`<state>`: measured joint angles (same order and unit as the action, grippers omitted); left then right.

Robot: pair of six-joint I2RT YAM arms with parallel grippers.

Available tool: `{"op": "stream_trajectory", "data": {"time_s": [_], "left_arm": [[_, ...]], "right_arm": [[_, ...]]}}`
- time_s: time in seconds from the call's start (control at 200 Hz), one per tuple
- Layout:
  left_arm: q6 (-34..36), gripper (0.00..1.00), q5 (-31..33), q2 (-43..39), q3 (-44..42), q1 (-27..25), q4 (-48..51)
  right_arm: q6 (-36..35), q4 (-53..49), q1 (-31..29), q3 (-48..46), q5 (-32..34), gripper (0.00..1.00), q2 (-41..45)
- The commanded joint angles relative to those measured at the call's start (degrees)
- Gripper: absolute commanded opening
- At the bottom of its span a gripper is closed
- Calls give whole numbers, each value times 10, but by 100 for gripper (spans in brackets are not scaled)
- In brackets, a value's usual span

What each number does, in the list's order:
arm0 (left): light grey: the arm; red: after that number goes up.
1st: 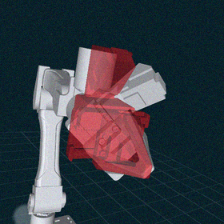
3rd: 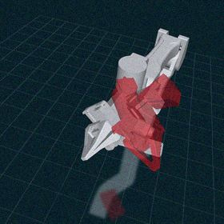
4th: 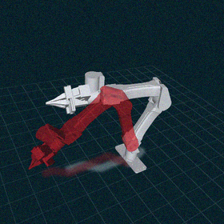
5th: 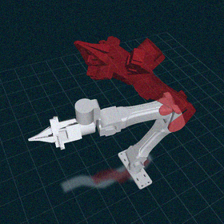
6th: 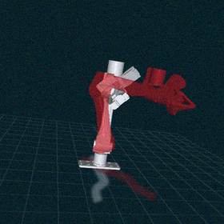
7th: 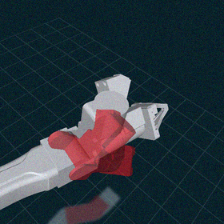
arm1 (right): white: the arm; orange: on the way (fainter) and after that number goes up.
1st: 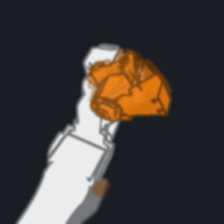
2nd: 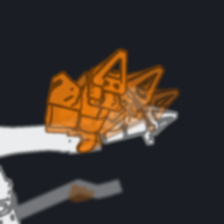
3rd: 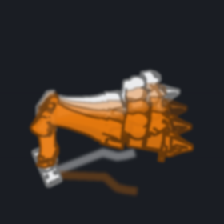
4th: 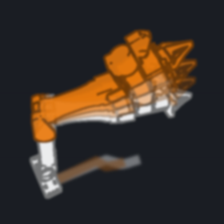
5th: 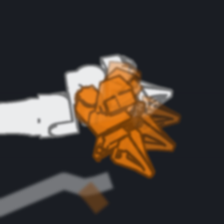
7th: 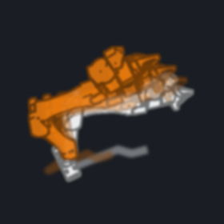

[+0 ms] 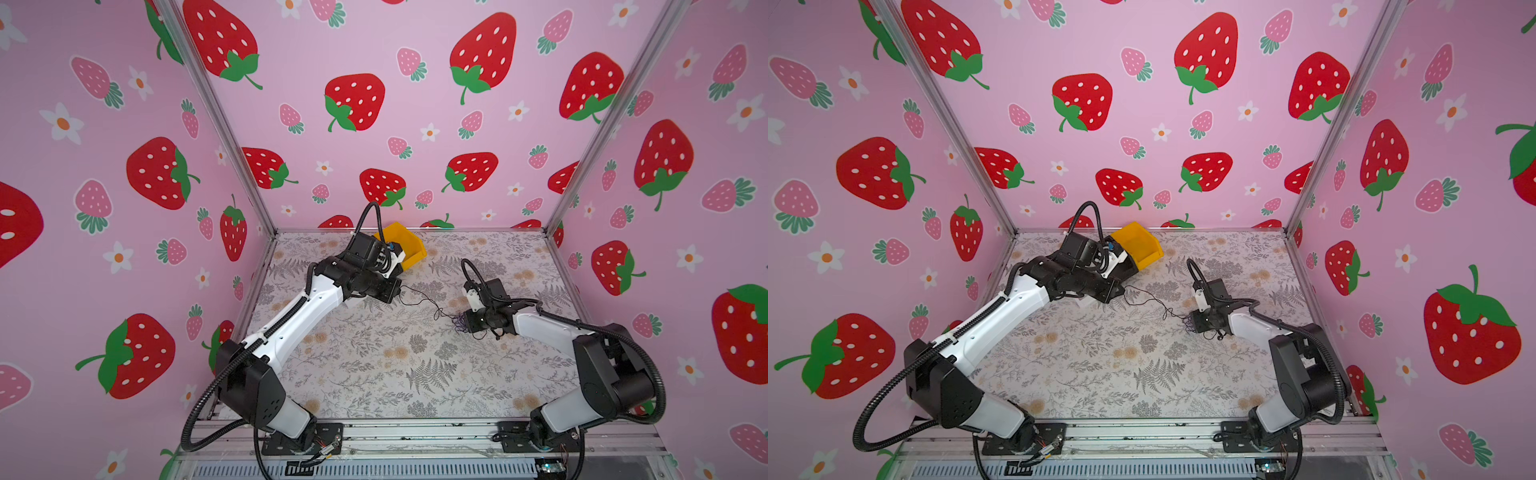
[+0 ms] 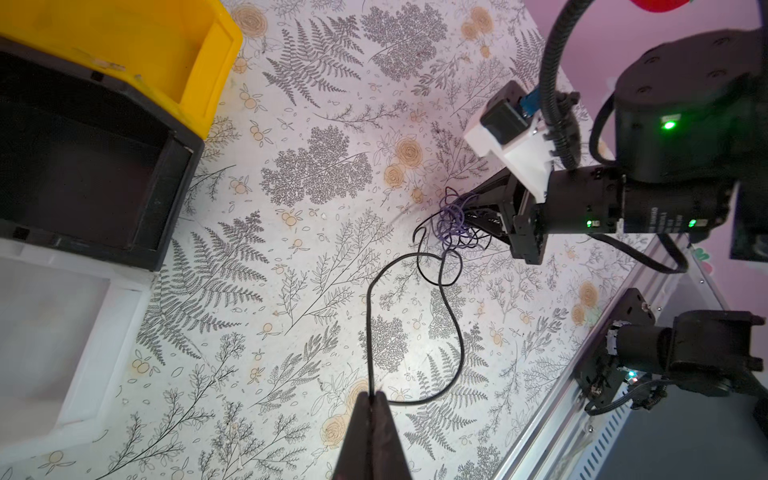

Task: Untangle the cables
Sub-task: 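Draw the left gripper farther along the black cable, stretching it from the tangle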

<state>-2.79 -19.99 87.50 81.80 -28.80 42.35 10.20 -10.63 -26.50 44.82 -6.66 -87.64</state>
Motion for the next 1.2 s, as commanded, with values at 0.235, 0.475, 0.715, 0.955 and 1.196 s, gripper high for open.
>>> {"op": "stream_trajectory", "data": {"time_s": [0.235,0.475,0.715,0.955,1.196], "left_arm": [[4,0,8,-7,-18,38,19],[1,0,-37,-3,-25,45,12],[9,0,-9,-4,-24,46,24],[10,0,2,-6,-30,57,35],[14,0,20,-15,-45,79,52]], "right_arm": [[-1,-25,67,-22,-27,14,41],[-1,-34,85,-25,-26,15,38],[-7,-52,104,-26,9,18,38],[-3,-48,130,-34,9,20,65],[-4,-54,147,-35,17,20,58]]}}
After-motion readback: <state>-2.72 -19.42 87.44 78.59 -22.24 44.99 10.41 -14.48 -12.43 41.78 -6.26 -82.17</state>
